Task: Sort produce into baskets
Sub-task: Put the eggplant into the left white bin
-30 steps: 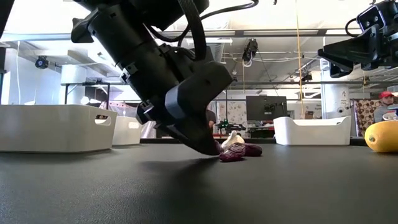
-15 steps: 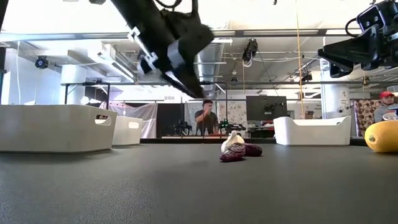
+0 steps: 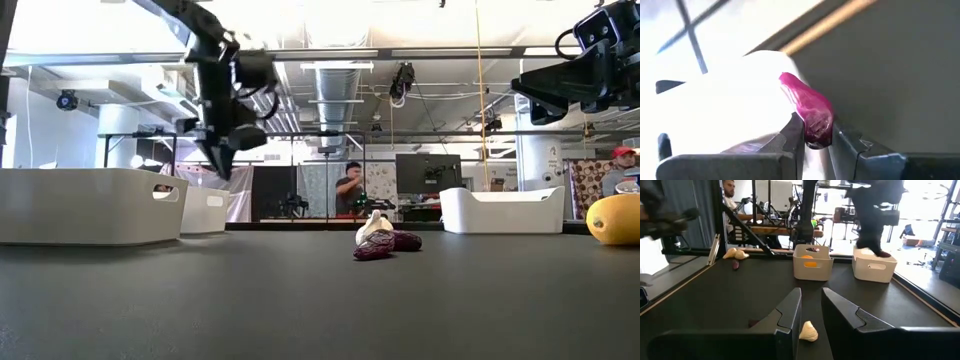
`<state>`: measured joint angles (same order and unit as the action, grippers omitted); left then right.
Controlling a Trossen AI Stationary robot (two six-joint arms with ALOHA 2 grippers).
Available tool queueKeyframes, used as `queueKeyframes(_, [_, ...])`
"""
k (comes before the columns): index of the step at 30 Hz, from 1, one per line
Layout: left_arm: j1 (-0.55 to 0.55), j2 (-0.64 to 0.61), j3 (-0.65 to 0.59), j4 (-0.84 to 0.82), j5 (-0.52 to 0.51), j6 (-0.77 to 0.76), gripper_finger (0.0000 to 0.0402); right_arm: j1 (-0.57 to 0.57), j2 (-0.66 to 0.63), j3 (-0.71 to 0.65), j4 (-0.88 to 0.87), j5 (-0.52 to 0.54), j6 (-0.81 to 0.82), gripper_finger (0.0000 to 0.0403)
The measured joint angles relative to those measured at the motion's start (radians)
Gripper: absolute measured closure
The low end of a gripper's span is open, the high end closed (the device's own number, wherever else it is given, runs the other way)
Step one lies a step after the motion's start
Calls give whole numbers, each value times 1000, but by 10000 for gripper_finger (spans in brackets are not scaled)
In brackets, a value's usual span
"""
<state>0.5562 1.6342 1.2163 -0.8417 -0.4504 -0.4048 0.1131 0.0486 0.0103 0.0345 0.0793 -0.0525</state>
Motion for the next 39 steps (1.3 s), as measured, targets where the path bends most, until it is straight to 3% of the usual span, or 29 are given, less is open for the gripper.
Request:
queueKeyframes(8, [242,-27,-2,-31,87,19,351,0,0,0,0,0,0,335])
queueKeyframes(20, [345,126,-2,-46,287,91,351,0,0,0,0,0,0,335])
queueKeyframes(28, [383,222,1,-34,296,80,349,0,0,0,0,0,0,335])
queueKeyframes(33, [377,215,-1,-21,281,87,320,0,0,0,0,0,0,335])
queueKeyframes(39, [374,162,-1,-35,278,78,257,0,0,0,0,0,0,335])
